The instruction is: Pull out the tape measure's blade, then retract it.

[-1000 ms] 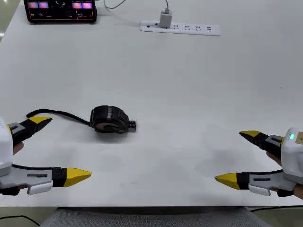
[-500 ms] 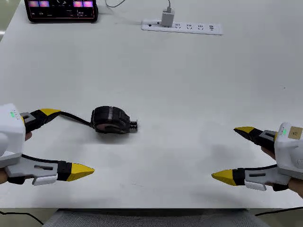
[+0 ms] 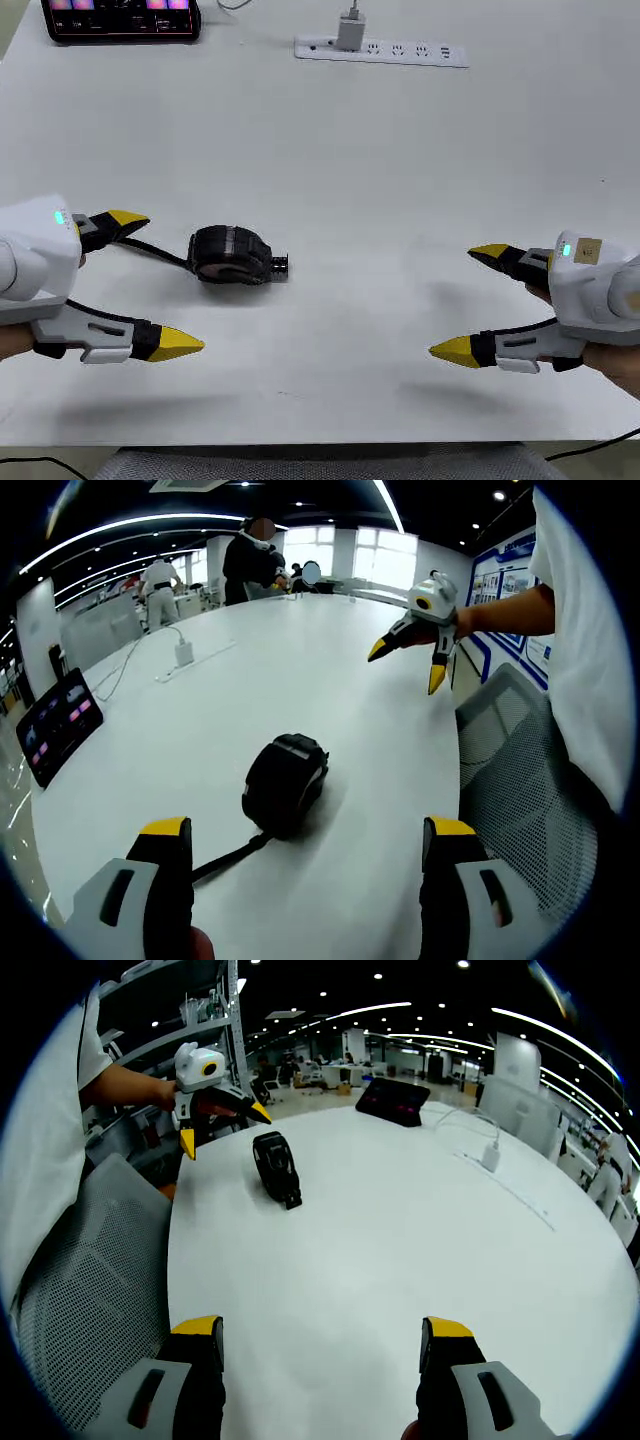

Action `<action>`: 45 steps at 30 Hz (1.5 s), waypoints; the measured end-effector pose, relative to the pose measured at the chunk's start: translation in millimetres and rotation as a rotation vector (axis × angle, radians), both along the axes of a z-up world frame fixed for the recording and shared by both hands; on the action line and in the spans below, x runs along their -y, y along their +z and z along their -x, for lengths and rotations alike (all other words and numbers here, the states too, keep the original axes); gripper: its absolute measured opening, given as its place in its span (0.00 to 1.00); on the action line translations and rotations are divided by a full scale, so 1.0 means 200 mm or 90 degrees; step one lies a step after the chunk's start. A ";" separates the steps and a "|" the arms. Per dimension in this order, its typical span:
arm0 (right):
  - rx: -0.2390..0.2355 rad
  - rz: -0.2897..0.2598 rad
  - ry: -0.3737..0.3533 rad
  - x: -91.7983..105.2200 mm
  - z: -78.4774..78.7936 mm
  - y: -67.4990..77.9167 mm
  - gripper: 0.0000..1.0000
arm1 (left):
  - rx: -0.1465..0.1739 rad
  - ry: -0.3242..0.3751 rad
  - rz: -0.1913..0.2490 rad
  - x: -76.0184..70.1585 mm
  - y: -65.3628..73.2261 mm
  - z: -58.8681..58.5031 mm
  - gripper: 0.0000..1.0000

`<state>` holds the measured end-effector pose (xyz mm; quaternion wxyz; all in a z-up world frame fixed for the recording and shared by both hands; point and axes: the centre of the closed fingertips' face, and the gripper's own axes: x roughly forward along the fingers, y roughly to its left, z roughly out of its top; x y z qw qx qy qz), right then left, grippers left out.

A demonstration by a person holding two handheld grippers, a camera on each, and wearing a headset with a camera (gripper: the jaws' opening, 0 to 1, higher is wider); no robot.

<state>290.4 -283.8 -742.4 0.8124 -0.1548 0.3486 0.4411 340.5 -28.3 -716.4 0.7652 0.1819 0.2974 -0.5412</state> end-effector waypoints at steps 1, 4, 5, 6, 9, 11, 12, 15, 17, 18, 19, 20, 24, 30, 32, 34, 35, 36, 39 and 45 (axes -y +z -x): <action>0.000 0.001 0.004 -0.01 -0.01 0.00 0.79 | 0.001 -0.004 -0.003 0.00 0.00 -0.01 0.92; 0.000 0.001 0.015 -0.02 -0.03 -0.01 0.79 | 0.004 -0.021 -0.010 0.02 -0.01 -0.01 0.92; 0.000 0.001 0.019 -0.03 -0.03 -0.01 0.78 | 0.004 -0.025 -0.011 0.03 -0.01 -0.02 0.92; -0.001 0.002 0.023 -0.03 -0.04 -0.01 0.78 | 0.004 -0.028 -0.012 0.03 -0.02 -0.02 0.92; 0.000 0.002 0.034 -0.06 -0.06 -0.02 0.78 | 0.005 -0.040 -0.017 0.05 -0.03 -0.03 0.92; 0.002 0.003 0.042 -0.08 -0.07 -0.02 0.77 | 0.006 -0.046 -0.020 0.06 -0.03 -0.04 0.91; 0.003 0.003 0.047 -0.08 -0.08 -0.02 0.77 | 0.005 -0.050 -0.020 0.07 -0.04 -0.05 0.91; 0.003 0.004 0.057 -0.10 -0.11 -0.02 0.75 | 0.006 -0.061 -0.024 0.08 -0.05 -0.06 0.88; 0.003 0.001 0.063 -0.12 -0.12 -0.01 0.73 | 0.010 -0.066 -0.024 0.09 -0.05 -0.07 0.85; 0.003 0.000 0.065 -0.12 -0.12 -0.01 0.72 | 0.009 -0.067 -0.025 0.09 -0.05 -0.07 0.84; 0.002 0.000 0.070 -0.13 -0.13 -0.02 0.71 | 0.010 -0.069 -0.027 0.09 -0.06 -0.08 0.84; 0.002 0.000 0.073 -0.13 -0.13 -0.02 0.70 | 0.013 -0.070 -0.028 0.09 -0.06 -0.08 0.83; 0.000 0.000 0.086 -0.16 -0.14 -0.02 0.68 | 0.007 -0.076 -0.033 0.10 -0.09 -0.10 0.79; 0.001 -0.003 0.096 -0.19 -0.17 -0.02 0.65 | 0.002 -0.081 -0.038 0.12 -0.11 -0.12 0.74; 0.001 -0.004 0.099 -0.19 -0.18 -0.03 0.64 | -0.003 -0.082 -0.040 0.12 -0.13 -0.12 0.70; 0.000 -0.002 0.101 -0.20 -0.20 -0.03 0.64 | -0.005 -0.084 -0.047 0.12 -0.15 -0.13 0.68; -0.002 -0.005 0.101 -0.20 -0.20 -0.03 0.63 | -0.004 -0.084 -0.050 0.12 -0.15 -0.14 0.68; -0.002 -0.006 0.103 -0.21 -0.20 -0.03 0.62 | -0.004 -0.084 -0.053 0.12 -0.16 -0.14 0.67; 0.001 -0.002 0.114 -0.23 -0.21 -0.04 0.61 | -0.003 -0.086 -0.061 0.12 -0.18 -0.15 0.65; 0.003 0.015 0.137 -0.28 -0.23 -0.06 0.59 | -0.006 -0.088 -0.083 0.12 -0.23 -0.17 0.57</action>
